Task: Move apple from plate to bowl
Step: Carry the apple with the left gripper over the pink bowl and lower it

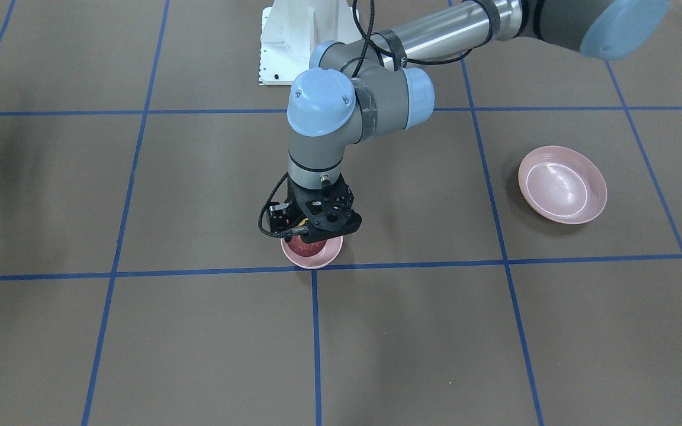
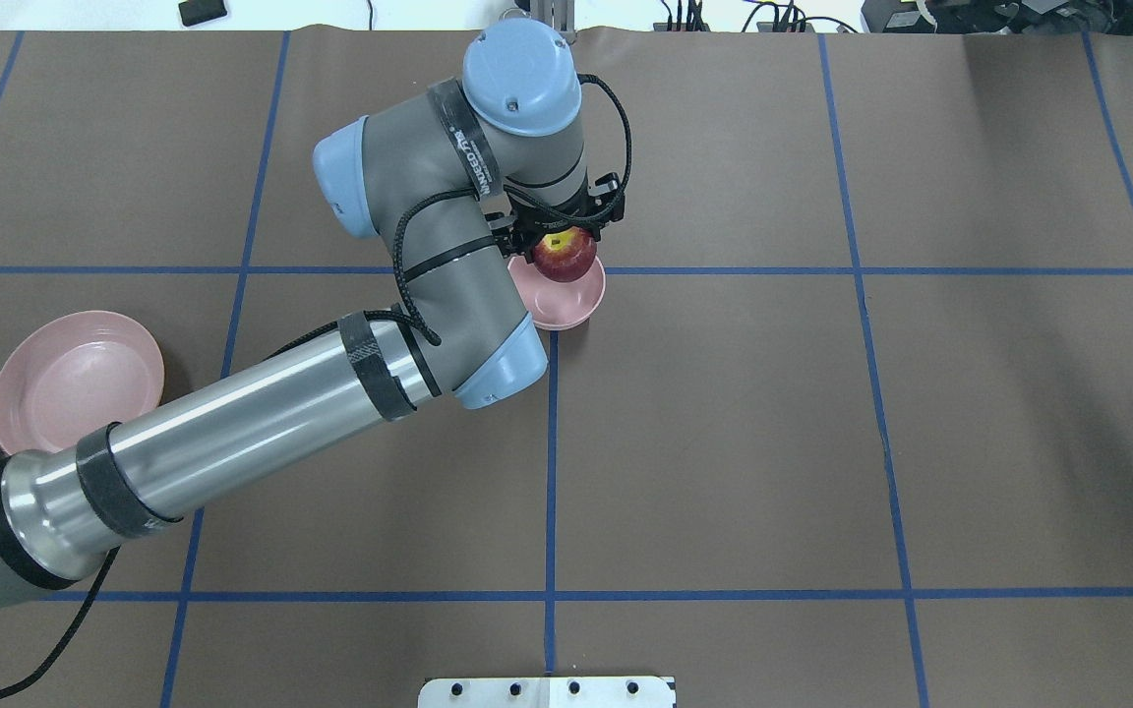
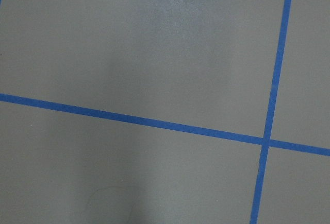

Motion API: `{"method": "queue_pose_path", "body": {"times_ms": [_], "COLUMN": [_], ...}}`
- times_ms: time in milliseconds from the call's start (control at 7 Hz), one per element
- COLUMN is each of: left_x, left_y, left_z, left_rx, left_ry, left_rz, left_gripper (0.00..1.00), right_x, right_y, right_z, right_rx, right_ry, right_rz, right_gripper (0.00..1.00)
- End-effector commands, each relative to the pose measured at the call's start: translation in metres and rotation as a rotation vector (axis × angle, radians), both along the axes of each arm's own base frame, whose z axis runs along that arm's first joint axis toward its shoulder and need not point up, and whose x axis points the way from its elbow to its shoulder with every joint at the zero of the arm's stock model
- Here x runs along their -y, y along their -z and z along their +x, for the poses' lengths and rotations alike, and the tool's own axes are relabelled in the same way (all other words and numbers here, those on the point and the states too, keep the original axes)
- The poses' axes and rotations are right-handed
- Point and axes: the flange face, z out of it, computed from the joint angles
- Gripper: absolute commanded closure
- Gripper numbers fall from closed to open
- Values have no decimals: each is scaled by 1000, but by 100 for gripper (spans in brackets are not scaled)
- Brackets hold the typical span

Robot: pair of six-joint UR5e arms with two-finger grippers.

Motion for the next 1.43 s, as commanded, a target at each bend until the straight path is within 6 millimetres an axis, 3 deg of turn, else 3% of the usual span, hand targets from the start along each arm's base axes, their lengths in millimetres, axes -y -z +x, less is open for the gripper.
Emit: {"method": "queue_pose_path", "body": {"times_ms": [0,286,571,714,857,1000,1286], "left_x": [-5,-9,-13,-13,-13,-11,-12], "left_y": [-8,-13,-16,-17,-20,-23,-23], "left_z": [14,21,27,27,27,29,30], "left_rx": [25,34,39,40,44,58,60], "left_ry": [-4,-12,-20,-22,-22,-7,-5], "left_rz": [0,-2,-5,-3,-3,6,10], "left_gripper": [100,100,100,92,55,32,21], "right_x": [-9,-21,-24,-24,-25,-28,-28], "right_y": [-7,-24,-26,-27,-26,-26,-27], "right_z": [-3,-1,-2,-11,-11,-10,-9], "right_rx": [55,41,56,50,50,49,45], "right_ry": [18,23,20,39,48,47,47], "right_rz": [-35,-43,-61,-63,-55,-52,-48], "right_gripper": [0,0,0,0,0,0,0]}}
